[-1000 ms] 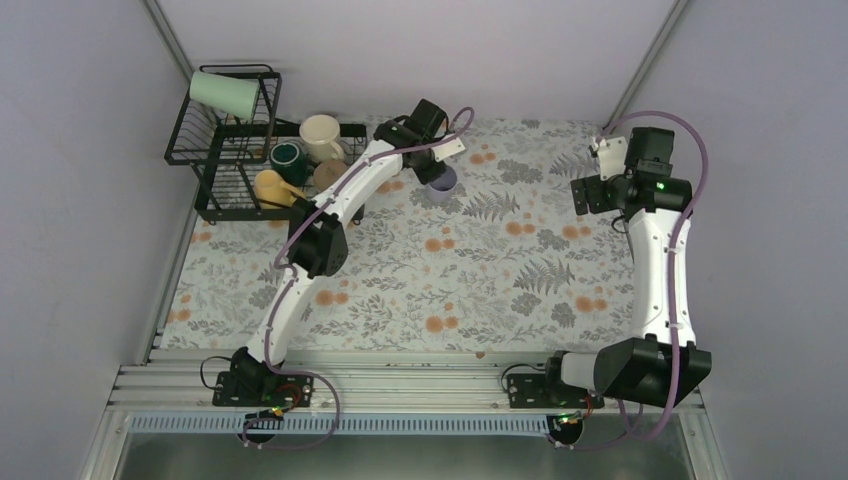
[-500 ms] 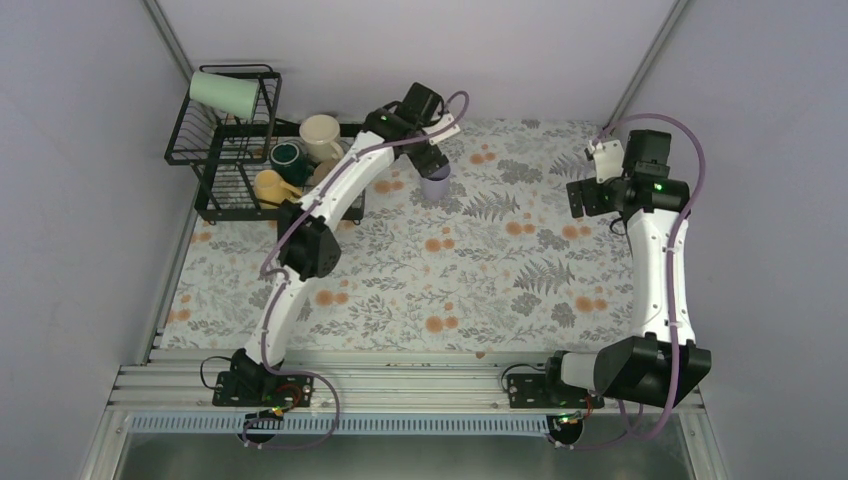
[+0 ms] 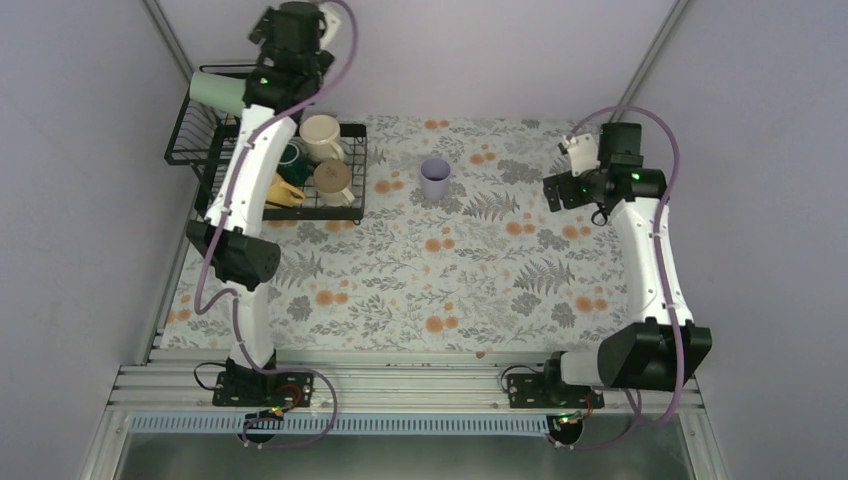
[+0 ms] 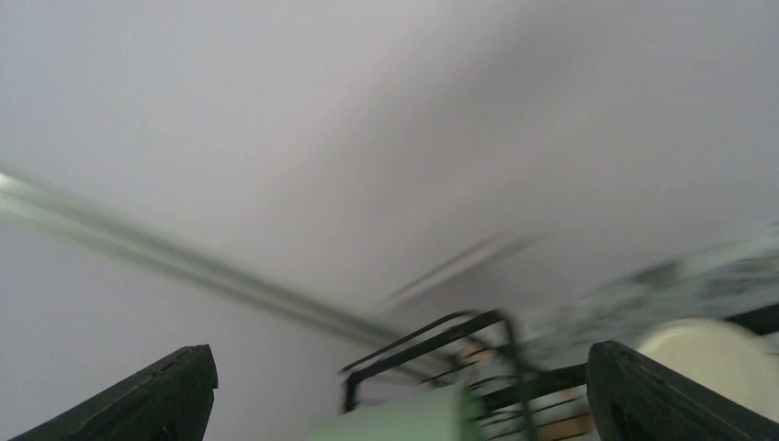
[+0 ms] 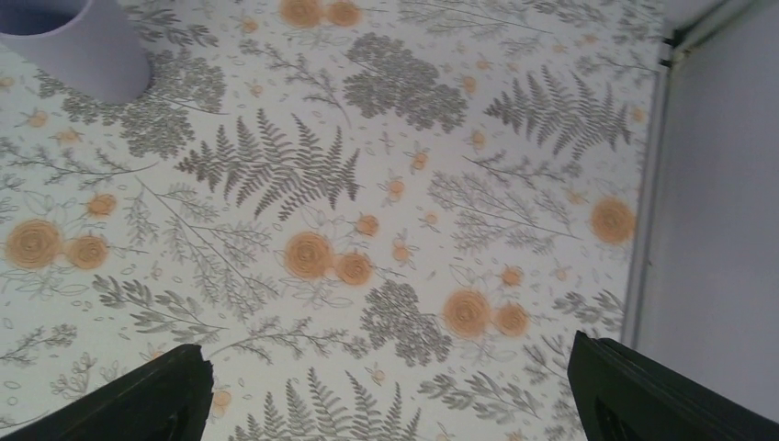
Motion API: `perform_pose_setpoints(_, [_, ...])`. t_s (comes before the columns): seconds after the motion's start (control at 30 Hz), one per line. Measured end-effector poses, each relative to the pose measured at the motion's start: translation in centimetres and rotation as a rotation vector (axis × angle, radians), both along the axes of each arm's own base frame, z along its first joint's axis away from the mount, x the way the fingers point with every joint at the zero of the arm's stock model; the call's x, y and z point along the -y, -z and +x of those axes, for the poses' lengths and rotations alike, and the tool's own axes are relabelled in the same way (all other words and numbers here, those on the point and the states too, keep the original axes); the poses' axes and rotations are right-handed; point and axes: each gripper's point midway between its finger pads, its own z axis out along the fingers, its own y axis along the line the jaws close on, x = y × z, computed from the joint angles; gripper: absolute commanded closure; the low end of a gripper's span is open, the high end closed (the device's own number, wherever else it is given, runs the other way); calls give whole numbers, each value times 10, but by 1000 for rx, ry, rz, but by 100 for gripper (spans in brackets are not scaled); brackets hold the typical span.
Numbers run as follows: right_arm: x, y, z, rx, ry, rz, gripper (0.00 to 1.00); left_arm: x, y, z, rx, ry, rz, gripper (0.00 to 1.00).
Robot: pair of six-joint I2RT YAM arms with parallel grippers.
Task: Unload the cups from the dish rack
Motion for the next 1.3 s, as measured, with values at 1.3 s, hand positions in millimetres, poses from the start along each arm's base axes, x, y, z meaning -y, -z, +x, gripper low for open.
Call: perform_pose_setpoints(1.3, [-85,22,18,-17,-152,31,0,-163,113,19,-359,-437,297,0])
